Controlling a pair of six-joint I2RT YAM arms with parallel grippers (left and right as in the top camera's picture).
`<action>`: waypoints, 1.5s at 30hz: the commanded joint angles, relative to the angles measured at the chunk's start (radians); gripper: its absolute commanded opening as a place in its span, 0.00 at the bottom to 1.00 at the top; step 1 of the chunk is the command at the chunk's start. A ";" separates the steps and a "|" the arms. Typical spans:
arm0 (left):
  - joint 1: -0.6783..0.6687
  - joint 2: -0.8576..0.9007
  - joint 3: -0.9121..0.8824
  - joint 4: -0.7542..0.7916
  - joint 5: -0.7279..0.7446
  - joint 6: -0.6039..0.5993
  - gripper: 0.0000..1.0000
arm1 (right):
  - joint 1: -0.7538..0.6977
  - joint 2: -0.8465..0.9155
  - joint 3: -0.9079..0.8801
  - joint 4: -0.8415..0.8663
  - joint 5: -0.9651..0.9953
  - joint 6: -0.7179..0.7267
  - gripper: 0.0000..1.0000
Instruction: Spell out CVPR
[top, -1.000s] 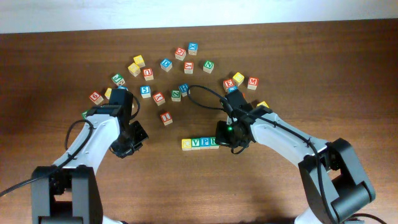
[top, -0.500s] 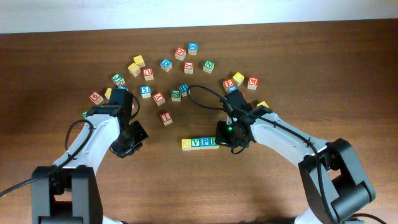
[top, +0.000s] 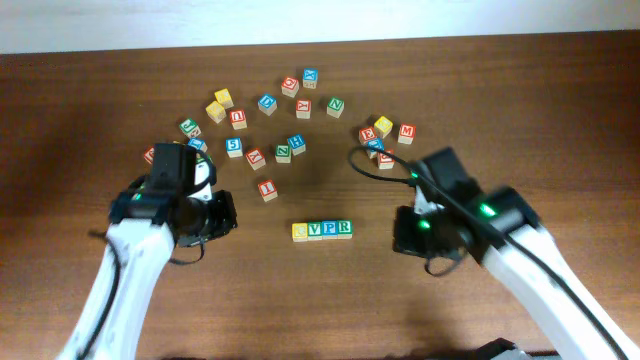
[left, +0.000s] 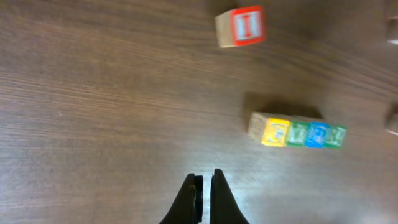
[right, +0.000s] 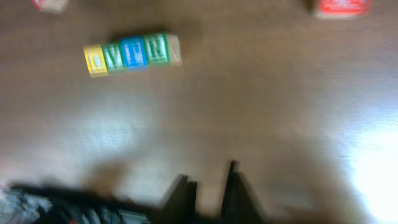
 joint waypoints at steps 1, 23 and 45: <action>0.004 -0.188 0.001 -0.028 0.023 0.042 0.14 | -0.002 -0.193 0.017 -0.087 0.057 0.014 0.39; 0.004 -0.232 0.001 -0.040 0.023 0.042 0.99 | 0.003 -0.177 0.013 -0.151 0.105 0.029 0.98; 0.004 -0.232 0.001 -0.040 0.023 0.042 0.99 | -0.377 -1.191 -0.915 0.746 -0.022 -0.344 0.98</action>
